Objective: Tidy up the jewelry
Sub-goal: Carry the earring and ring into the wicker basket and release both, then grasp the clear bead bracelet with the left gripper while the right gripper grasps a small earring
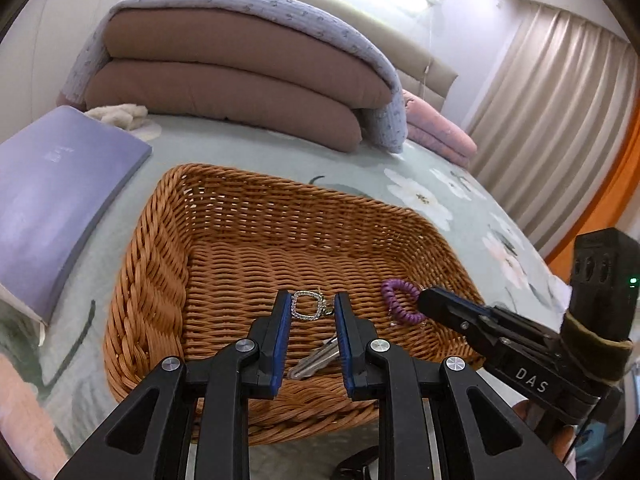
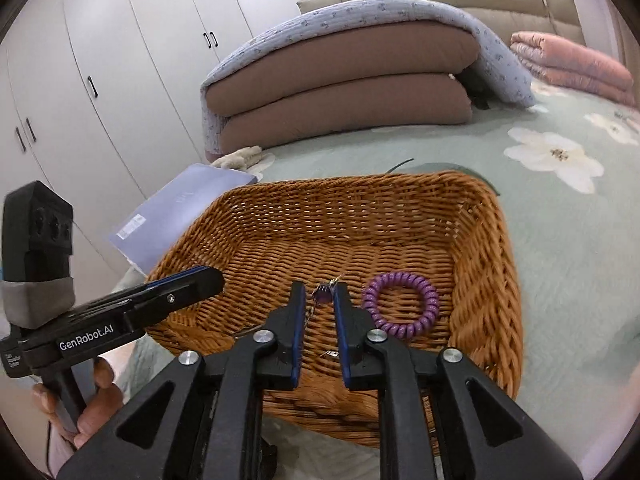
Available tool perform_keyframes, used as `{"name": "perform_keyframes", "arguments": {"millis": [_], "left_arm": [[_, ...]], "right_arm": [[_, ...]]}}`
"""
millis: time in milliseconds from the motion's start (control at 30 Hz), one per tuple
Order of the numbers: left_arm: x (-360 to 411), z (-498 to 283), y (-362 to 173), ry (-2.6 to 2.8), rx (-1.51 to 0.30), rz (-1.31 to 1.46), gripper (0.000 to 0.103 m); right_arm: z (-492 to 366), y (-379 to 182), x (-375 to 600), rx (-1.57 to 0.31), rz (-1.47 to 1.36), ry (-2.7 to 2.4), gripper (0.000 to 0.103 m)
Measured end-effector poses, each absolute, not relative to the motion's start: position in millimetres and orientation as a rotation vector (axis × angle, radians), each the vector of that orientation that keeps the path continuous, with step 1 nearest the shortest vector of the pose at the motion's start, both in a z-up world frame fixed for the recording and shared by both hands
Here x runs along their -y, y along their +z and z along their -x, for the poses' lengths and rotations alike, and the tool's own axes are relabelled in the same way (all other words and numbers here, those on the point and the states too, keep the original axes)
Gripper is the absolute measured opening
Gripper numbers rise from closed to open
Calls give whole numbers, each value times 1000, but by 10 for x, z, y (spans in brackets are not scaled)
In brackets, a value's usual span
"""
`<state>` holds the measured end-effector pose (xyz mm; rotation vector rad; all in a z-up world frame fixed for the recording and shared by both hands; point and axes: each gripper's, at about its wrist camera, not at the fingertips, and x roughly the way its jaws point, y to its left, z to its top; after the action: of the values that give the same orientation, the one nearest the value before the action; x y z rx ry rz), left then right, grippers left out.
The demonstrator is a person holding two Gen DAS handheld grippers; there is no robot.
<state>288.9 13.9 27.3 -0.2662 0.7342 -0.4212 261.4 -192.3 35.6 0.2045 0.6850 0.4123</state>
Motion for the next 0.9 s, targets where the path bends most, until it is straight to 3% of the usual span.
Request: {"name": "perform_keyframes", "arguments": {"millis": [200,500,800,900], "left_arm": [[-196,-2863,320,-432,-711,298,45],[-246,-2549,491,-403,-655,275,45],[-432,-1436,703,-407,-555,274,46],[-496,-1061,622,-382,-551,253,46]], "right_arm": [[-2550,412,1953,-656,-217,415,26],[-2102,725,2075,-580,-214,389,26],[-968,772,2417,-538,-111,268,26],[-770,621,2521,-552,-129,243,31]]}}
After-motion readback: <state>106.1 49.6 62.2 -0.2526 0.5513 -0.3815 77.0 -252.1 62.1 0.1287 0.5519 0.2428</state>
